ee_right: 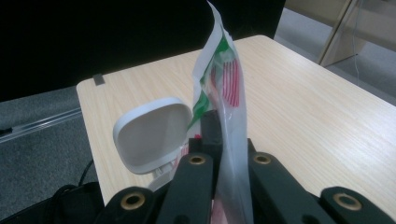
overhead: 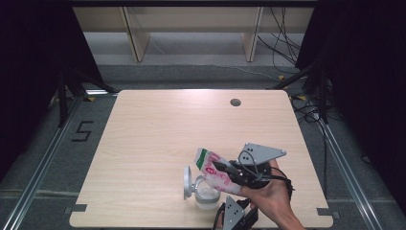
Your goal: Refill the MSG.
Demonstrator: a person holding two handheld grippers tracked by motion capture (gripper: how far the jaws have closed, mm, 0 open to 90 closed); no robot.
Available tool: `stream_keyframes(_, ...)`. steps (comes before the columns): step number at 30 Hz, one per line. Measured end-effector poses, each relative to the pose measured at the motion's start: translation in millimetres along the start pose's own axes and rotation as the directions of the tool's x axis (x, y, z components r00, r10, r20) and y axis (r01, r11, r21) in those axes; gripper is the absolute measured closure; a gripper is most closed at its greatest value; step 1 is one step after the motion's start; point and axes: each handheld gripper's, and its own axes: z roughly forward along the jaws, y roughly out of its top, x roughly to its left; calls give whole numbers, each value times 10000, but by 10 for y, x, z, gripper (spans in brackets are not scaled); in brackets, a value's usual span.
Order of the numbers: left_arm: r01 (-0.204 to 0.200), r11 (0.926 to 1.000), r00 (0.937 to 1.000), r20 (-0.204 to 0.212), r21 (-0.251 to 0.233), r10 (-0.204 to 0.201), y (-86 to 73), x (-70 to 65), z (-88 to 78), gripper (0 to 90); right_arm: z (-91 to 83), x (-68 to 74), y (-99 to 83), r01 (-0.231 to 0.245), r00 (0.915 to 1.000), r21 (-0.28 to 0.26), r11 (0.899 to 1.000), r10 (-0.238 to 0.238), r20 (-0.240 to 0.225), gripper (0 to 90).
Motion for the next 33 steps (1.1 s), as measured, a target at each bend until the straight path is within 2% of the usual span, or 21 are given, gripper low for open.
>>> stream_keyframes(1, 18, 10000, 10000, 25, -36, -18, 0, 7, 7, 805, 9, 4, 1, -68, 9999, 42, 10000, 68, -89, 900)
stream_keyframes(2, -18, 10000, 10000, -8, -24, 18, 0, 13, 8, 805, 12, -3, 2, 88, 10000, -37, 10000, -88, 20, 900)
stream_keyframes(4, -12, 10000, 10000, -28, -13, 12, 2, 17, 9, 805, 27, 6, 2, 86, 9999, -146, 9999, -84, 136, 900)
stream_keyframes(6, -14, 10000, 10000, -26, -9, 14, 3, 18, 9, 805, 26, 28, 3, -138, 9998, -61, 9999, 139, 115, 900)
stream_keyframes(8, 34, 10000, 10000, 51, -49, -34, 6, 19, 13, 805, 32, 11, 9, 120, 9999, -97, 9999, -119, 68, 900)
stream_keyframes(12, -104, 9999, 9999, 73, -92, 105, -1, 37, 33, 805, 35, 11, 9, 147, 9999, -87, 9999, -146, 74, 900)
stream_keyframes(15, -23, 9999, 10000, 65, -110, 24, 1, 28, 34, 806, 30, 6, 14, 199, 9998, 106, 9997, -199, -22, 900)
stream_keyframes(24, -8, 9999, 10000, 12, -111, 8, 5, 25, 35, 806, 40, 10, 20, 256, 9997, 43, 9997, -257, 61, 900)
stream_keyframes(33, 72, 9999, 10000, -15, -133, -72, 7, 24, 33, 805, 36, 16, 28, 274, 9996, 181, 9995, -273, -45, 900)
